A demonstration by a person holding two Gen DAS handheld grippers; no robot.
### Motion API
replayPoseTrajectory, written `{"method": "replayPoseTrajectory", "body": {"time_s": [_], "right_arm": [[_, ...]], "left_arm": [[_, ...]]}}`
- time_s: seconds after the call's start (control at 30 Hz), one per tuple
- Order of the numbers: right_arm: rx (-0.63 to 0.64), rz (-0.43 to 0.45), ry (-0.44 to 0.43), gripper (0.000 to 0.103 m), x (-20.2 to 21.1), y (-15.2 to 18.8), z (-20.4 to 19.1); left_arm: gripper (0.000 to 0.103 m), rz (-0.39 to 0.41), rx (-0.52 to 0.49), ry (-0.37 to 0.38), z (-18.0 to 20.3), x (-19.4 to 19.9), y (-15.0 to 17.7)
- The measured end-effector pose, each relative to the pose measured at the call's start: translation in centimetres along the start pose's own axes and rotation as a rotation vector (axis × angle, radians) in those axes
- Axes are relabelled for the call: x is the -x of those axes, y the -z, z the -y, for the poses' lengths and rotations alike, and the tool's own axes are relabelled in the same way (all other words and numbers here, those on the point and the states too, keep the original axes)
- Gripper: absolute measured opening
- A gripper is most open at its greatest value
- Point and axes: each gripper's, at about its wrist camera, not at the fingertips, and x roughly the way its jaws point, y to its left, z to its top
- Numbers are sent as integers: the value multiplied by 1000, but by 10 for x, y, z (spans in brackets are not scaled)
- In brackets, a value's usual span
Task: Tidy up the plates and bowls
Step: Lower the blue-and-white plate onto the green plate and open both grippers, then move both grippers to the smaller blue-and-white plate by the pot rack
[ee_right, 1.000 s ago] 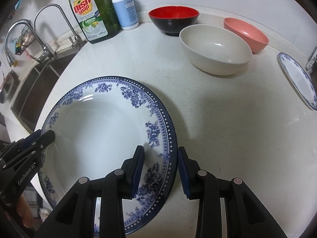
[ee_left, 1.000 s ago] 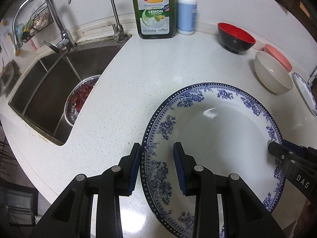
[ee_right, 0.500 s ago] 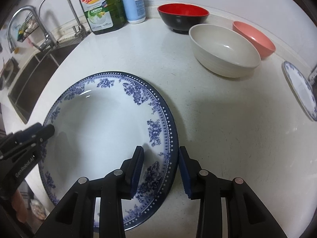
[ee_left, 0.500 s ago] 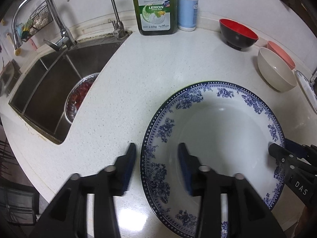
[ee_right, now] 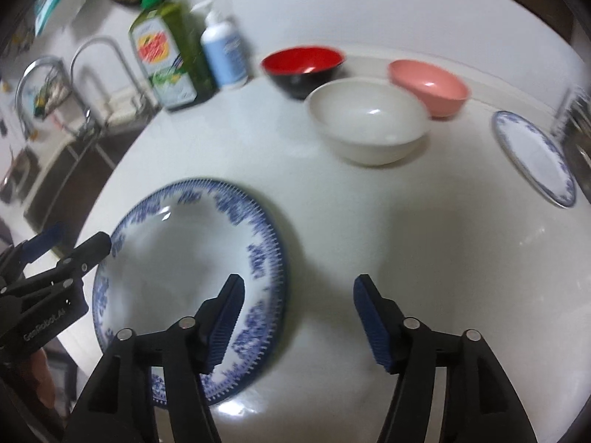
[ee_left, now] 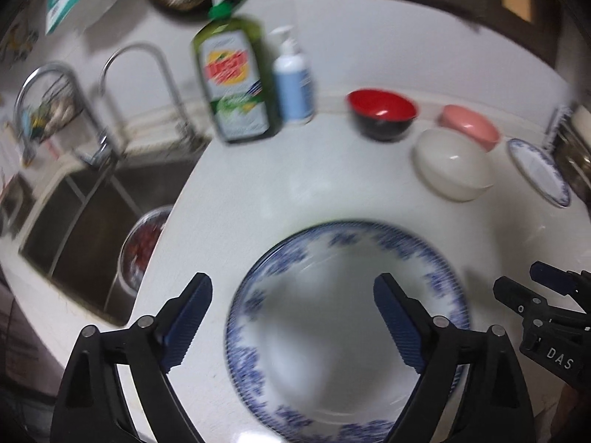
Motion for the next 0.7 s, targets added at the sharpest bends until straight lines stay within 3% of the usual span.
{"method": "replayPoseTrajectory", "body": {"time_s": [0.23,0.7], "right_arm": [[-107,100,80,64,39,-2,46],[-268,218,296,64,92,-8,145]], "left_arm": [[96,106,-96,103,52,20,-31],[97,175,-311,285,172,25,-89]]}}
